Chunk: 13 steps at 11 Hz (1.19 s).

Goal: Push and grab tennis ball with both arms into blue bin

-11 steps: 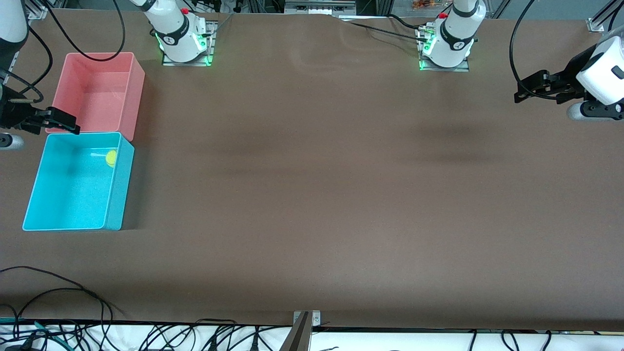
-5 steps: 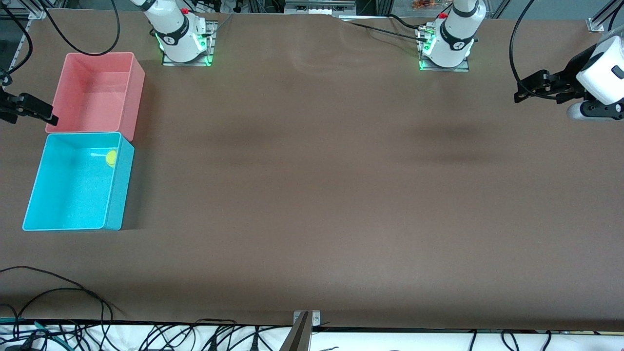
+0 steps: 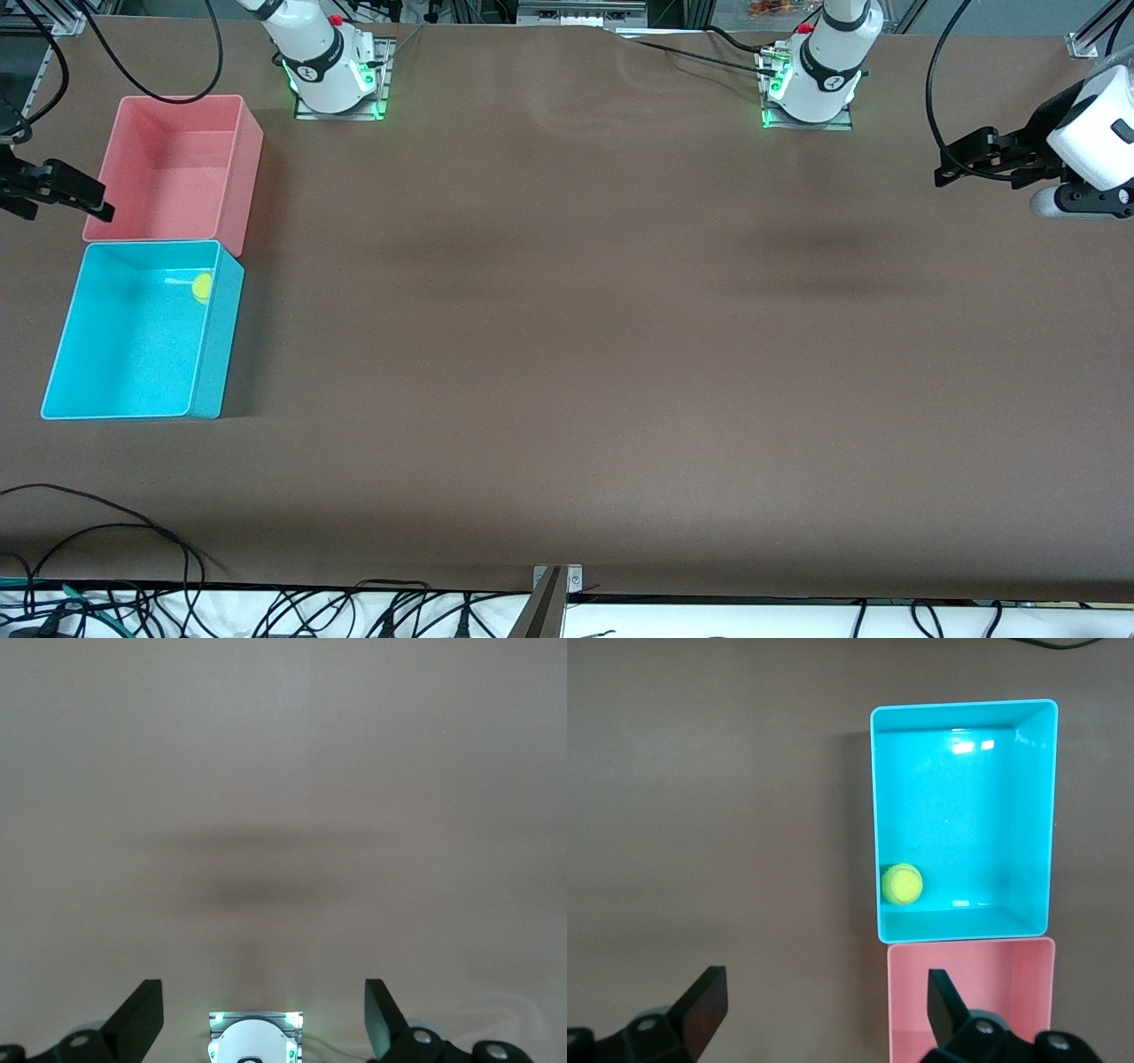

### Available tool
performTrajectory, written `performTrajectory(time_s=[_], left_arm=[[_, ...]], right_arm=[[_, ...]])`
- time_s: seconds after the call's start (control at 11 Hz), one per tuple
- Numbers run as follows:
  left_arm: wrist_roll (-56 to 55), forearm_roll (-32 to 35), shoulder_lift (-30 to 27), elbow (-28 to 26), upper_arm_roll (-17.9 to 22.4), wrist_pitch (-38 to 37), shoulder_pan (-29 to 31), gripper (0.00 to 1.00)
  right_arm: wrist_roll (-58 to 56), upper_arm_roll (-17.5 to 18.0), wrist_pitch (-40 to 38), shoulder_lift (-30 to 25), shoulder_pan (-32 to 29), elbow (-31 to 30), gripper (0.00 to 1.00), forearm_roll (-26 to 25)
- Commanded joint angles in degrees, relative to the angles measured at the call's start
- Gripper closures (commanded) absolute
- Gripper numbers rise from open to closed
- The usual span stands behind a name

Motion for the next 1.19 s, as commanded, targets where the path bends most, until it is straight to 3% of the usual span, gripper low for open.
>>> performTrajectory(time_s=[0.0,1.09], left_arm=[[-0.5,-1.4,-0.4,0.5,-0.1,-0.2,0.1,0.00],[-0.4,-1.4,-0.4,0.5,0.0,-0.1,0.0,0.00]], right_arm=[[1.7,1.0,-1.8,-0.6,-0.5,1.0,0.00,0.1],[1.6,1.0,-2.8,0.0,-0.3,1.2,0.00,0.1]])
